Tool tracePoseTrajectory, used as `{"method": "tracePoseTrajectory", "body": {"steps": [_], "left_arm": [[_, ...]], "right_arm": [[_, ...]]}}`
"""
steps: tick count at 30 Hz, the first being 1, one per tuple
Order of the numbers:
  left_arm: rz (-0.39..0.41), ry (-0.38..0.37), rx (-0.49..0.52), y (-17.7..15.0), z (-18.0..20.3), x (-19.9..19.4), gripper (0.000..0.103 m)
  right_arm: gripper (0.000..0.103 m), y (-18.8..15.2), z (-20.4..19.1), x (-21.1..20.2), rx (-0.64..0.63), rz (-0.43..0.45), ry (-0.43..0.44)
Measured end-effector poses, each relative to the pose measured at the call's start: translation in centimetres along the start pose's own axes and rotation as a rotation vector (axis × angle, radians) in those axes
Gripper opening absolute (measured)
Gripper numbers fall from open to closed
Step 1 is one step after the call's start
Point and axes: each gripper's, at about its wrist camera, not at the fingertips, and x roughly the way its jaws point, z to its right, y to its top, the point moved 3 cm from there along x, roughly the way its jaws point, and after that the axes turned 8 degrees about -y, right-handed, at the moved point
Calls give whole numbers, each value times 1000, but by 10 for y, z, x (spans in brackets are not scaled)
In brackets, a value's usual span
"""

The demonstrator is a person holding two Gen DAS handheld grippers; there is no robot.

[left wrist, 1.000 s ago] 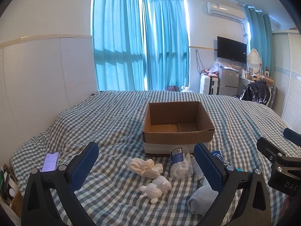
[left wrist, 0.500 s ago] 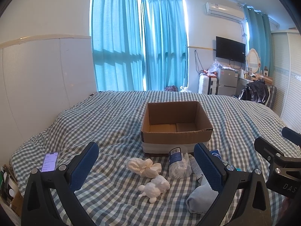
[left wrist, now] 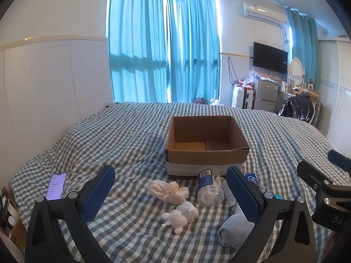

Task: Organize objects
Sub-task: 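Move both grippers toward the white figurine and white mesh sock, then grasp the white figurine with the left gripper while the right gripper grasps the mesh sock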

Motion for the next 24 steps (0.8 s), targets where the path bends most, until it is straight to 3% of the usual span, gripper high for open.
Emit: {"method": "tracePoseTrajectory", "body": {"steps": [8, 16, 18, 22, 24], "left_arm": [[-117, 47, 2, -38, -14, 36, 103], [-256, 38, 8, -79, -22, 75, 103], [-289, 36, 8, -86, -23, 84, 103], [-338, 25, -12, -96, -27, 97, 103], [-346, 16, -17, -99, -27, 102, 103]], "right_arm": [[102, -38, -19, 39, -63, -141, 38], [90, -85, -43, 85, -105, -332, 123], [75, -93, -47, 92, -96, -359, 145], [68, -102, -58, 98, -94, -387, 212], [58, -103, -60, 100, -96, -380, 227]]}}
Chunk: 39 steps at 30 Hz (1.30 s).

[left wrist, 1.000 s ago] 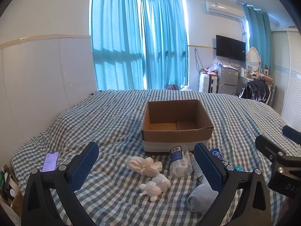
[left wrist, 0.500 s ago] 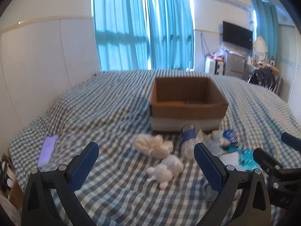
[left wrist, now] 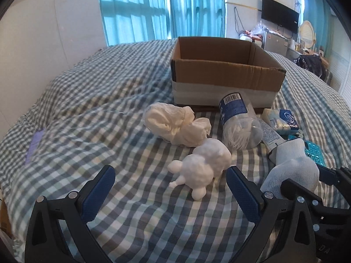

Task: Organize objects
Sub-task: 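Grasp the white figurine with the left gripper while the right gripper grasps the mesh sock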

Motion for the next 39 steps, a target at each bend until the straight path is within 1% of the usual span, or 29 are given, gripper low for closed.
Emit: {"method": "tracePoseTrajectory", "body": {"steps": [3, 5, 9, 12, 14, 15, 17, 22, 27, 30, 34, 39], "left_arm": [[-21, -18, 7, 1, 5, 10, 103], [-35, -29, 9, 1, 8, 17, 103], [-70, -50, 6, 5, 16, 40, 103], [-93, -61, 12, 5, 21, 55, 103], [-114, -69, 20, 3, 24, 62, 94], [-128, -80, 24, 1, 25, 65, 84], [-137, -99, 22, 0, 26, 67, 82], [-106, -111, 15, 0, 25, 49, 82], [-62, -97, 30, 6, 25, 21, 82], [-16, -82, 29, 15, 21, 0, 82], [49, -85, 20, 33, 17, -29, 82], [137, -93, 33, 64, 22, -59, 82]], "right_arm": [[51, 3, 1, -7, -2, 24, 16], [49, 8, 5, -12, 7, 42, 13], [47, 19, 19, -18, 33, 75, 1], [47, 21, 24, -15, 34, 79, -10], [47, 21, 24, -12, 28, 78, -10], [47, 21, 25, -11, 25, 75, -9], [47, 21, 25, -9, 22, 69, -11], [47, 20, 25, -13, 15, 74, -13], [47, 23, 23, -32, 4, 112, -26], [47, 26, 20, -49, -8, 148, -36], [47, 34, 17, -71, -28, 198, -48], [47, 58, 17, -101, -56, 283, -69]]}}
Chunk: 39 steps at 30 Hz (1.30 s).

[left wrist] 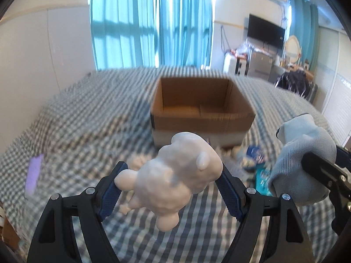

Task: Organize objects
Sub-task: 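Grasp the white figurine with the left gripper while the right gripper grasps the mesh sock, then lower figurine and sock into the box and open both grippers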

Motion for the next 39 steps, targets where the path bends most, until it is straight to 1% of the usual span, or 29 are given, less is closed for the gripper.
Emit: {"method": "tracePoseTrajectory", "body": {"steps": [4, 9, 14, 17, 20, 24, 27, 31, 33, 36, 39], "left_arm": [[62, 1, 26, 30, 5, -10, 82], [120, -10, 46, 71, 10, -5, 82], [149, -14, 63, 109, 11, 20, 82], [152, -13, 65, 131, 9, 41, 82], [154, 6, 84, 150, 8, 68, 82], [136, 30, 116, 160, 8, 106, 82], [100, 31, 126, 160, 6, 138, 82], [48, 14, 110, 152, 6, 174, 82], [31, 8, 127, 147, 9, 188, 82], [2, 8, 152, 138, 13, 204, 82], [-33, -18, 125, 130, 10, 214, 82]], "right_arm": [[47, 31, 4, -9, -13, 63, -3], [47, 73, 10, -3, -29, 121, -12], [47, 110, 22, 19, -10, 143, -1], [47, 130, 28, 39, -16, 152, -8], [47, 152, 31, 68, -22, 149, -4], [47, 169, 33, 111, -32, 129, -10], [47, 175, 35, 151, -23, 96, 0], [47, 168, 36, 198, -8, 39, 16], [46, 161, 36, 215, -8, 17, 18], [46, 152, 38, 233, -14, -6, 19], [46, 143, 40, 247, -11, -29, 19]]}}
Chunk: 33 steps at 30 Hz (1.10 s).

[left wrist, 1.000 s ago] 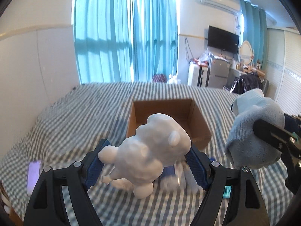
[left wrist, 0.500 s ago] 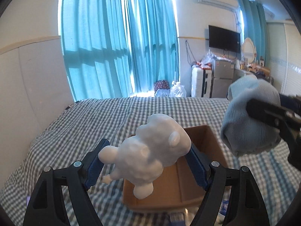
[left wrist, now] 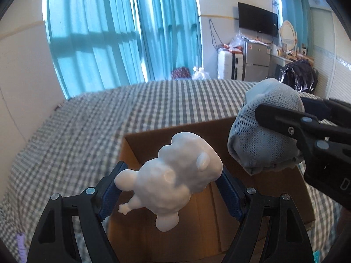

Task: Organize objects
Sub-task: 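Lower figurine and sock into the box and open both grippers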

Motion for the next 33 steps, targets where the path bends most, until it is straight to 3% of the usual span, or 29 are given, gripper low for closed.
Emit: {"method": "tracePoseTrajectory", "body": {"steps": [10, 17, 19, 21, 27, 33], "left_arm": [[-36, 4, -25, -14, -1, 6, 83], [-32, -2, -53, -13, -4, -26, 87], [-9, 17, -55, -8, -4, -40, 101], [24, 30, -54, -3, -4, -59, 103], [69, 70, -4, 3, 7, -111, 103], [102, 63, -24, -4, 15, -159, 103]], "right_arm": [[46, -12, -5, 14, 2, -44, 27], [49, -2, -8, -13, 36, -34, 56], [57, 6, -9, -31, 33, -14, 60], [86, 13, -6, -55, 44, 24, 40], [90, 26, 13, -123, 74, 94, 4], [90, 29, 18, -180, 41, 142, -19]]}}
